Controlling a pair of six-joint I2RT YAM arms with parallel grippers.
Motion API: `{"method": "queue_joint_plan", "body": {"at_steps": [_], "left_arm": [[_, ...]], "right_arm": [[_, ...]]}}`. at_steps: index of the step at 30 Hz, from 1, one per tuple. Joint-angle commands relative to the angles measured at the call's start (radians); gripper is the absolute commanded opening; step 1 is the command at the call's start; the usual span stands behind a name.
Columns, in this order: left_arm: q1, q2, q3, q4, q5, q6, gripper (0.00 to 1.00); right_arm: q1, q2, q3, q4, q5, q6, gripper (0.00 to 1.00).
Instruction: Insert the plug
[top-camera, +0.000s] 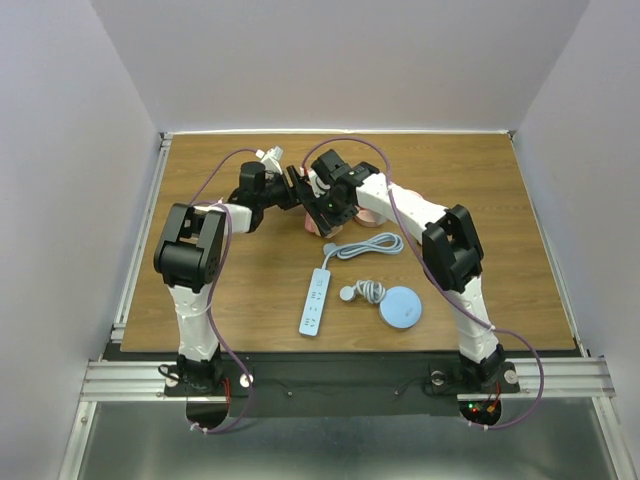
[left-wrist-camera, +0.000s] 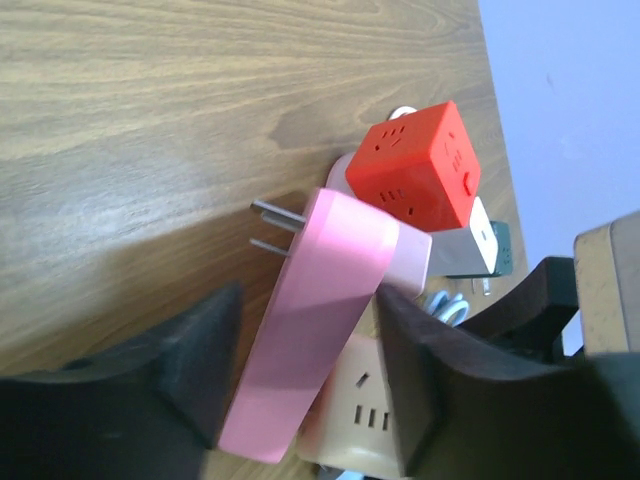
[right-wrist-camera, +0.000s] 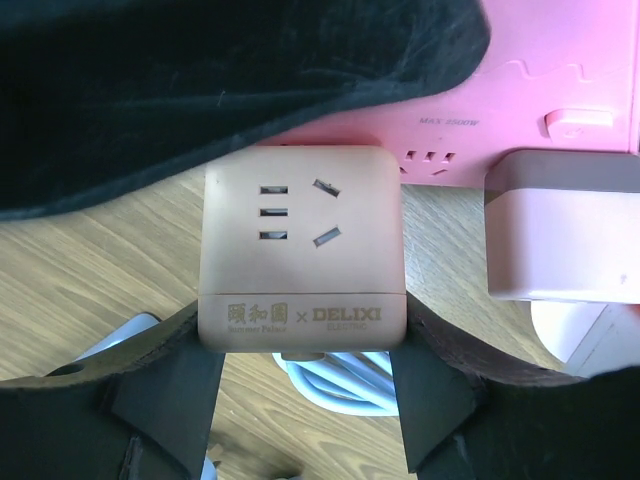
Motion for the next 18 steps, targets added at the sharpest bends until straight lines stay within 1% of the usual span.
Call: {"method": "queue_joint_plan", "body": {"at_steps": [1,2,4,5,7,8,9,11,14,15,17,18], "left_arm": [[0.004,0.014,0.054,0.033,0.051,0.014,0.56],[0.004,0.019,0.057,0.037,0.064,0.014,0.45],[0.004,0.031,0.056,0.044,0.072,0.009,0.36],[0.004,0.034,0.054,0.044,0.077,0.011,0.27],[0.004,0.04,0.047,0.046,0.078,0.012,0.19],[0.004,0.042,0.038,0.047,0.08,0.014,0.12],[0.004,0.04,0.033,0.047,0.081,0.014,0.08],[0.004,0.039,0.022,0.05,0.081,0.016,0.0],[0.004,0.028,-0.001,0.056,0.068,0.023,0.0],[0.004,0.02,-0.011,0.055,0.062,0.029,0.0],[0.005,0.017,-0.028,0.055,0.057,0.034,0.0],[0.005,0.014,-0.035,0.055,0.055,0.034,0.0]], "right_arm": [[-0.005,0.012,0.053,-0.018,-0.037,-0.001,0.0],[-0.003,0.012,0.058,-0.019,-0.04,-0.002,0.01],[-0.003,0.015,0.065,-0.021,-0.04,-0.001,0.0],[-0.003,0.017,0.068,-0.021,-0.04,0.001,0.0],[-0.003,0.014,0.073,-0.021,-0.03,0.004,0.0],[-0.005,0.015,0.079,-0.019,-0.022,0.009,0.01],[-0.003,0.014,0.081,-0.019,-0.019,0.01,0.01],[-0.003,0.014,0.088,-0.018,-0.01,0.013,0.05],[-0.005,0.015,0.101,-0.016,0.009,0.039,0.18],[-0.005,0.008,0.094,-0.007,0.022,0.048,0.24],[-0.005,-0.008,0.079,0.026,0.03,0.059,0.33],[-0.005,-0.017,0.055,0.04,0.033,0.064,0.41]]}}
